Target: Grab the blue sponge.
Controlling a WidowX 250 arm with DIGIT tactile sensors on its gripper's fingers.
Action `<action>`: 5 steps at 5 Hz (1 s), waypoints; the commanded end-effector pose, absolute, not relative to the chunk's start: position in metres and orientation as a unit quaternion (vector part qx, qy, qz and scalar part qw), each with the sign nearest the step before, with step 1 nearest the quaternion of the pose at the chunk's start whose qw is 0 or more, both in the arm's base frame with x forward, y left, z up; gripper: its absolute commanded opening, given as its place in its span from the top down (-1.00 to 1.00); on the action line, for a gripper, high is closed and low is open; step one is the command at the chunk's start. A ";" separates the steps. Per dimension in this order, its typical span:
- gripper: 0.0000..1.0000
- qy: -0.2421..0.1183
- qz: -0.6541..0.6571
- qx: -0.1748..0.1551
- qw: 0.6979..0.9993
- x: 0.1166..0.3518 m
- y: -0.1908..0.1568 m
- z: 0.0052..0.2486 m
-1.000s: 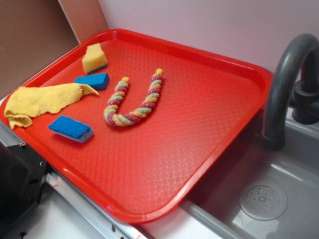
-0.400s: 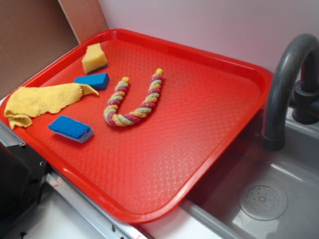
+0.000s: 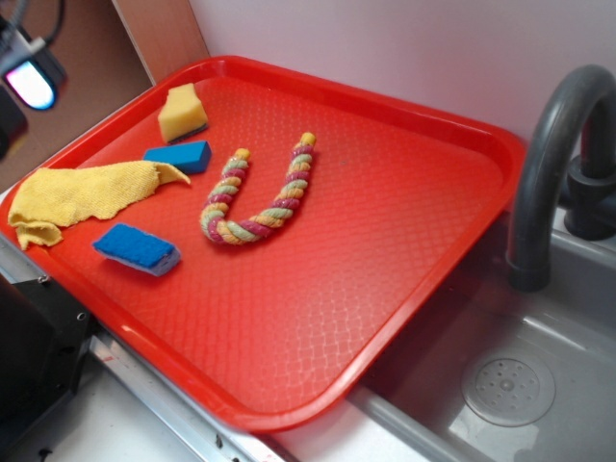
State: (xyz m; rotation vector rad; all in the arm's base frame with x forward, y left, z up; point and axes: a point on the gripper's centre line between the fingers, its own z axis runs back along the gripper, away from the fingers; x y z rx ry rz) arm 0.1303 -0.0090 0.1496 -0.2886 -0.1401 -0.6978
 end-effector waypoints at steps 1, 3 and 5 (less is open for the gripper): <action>-1.00 -0.025 -0.361 -0.033 0.932 0.135 -0.022 0.109; -1.00 0.010 -0.359 -0.006 0.933 0.138 -0.009 0.078; -1.00 0.046 -0.365 -0.001 0.930 0.144 0.007 0.045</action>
